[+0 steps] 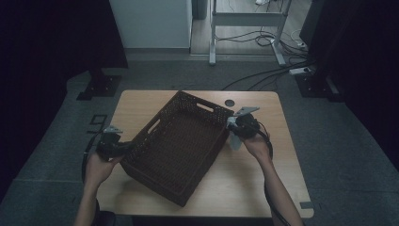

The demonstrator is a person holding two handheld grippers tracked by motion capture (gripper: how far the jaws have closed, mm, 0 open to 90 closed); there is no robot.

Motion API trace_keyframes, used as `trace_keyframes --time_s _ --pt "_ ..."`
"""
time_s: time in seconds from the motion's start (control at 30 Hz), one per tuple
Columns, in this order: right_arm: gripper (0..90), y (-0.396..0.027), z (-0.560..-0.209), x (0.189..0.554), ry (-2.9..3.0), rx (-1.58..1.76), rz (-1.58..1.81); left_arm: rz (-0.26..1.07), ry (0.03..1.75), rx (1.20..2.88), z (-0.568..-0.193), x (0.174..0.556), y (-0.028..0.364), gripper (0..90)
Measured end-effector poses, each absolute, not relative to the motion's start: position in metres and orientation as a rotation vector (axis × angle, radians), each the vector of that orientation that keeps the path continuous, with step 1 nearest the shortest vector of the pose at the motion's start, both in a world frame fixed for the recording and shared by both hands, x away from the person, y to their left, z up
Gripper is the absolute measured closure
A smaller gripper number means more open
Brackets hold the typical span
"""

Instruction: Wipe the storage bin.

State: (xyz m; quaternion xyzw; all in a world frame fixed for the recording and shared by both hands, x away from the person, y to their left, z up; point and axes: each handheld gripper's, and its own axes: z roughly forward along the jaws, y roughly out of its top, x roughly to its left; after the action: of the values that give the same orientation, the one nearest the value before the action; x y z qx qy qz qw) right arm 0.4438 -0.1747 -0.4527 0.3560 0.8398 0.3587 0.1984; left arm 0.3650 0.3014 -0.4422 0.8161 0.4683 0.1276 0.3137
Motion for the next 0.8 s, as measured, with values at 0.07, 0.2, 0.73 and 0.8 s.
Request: trace_keyframes --time_s 0.07,0.2,0.73,0.8 --pt "77.3 -0.171 -0.452 0.440 2.353 0.978 0.990 0.341 1.236 2.151 -0.442 0.365 0.301 81.5" --pt "77.4 -0.167 -0.453 0.432 2.371 0.954 1.010 0.338 1.240 2.147 -0.442 0.364 0.301 81.4" --pt "76.8 -0.154 -0.453 0.408 2.420 0.843 0.994 0.319 1.244 2.129 -0.443 0.365 0.303 81.3" --pt "76.7 -0.153 -0.453 0.406 2.425 0.835 0.992 0.316 1.246 2.127 -0.443 0.365 0.303 81.3"
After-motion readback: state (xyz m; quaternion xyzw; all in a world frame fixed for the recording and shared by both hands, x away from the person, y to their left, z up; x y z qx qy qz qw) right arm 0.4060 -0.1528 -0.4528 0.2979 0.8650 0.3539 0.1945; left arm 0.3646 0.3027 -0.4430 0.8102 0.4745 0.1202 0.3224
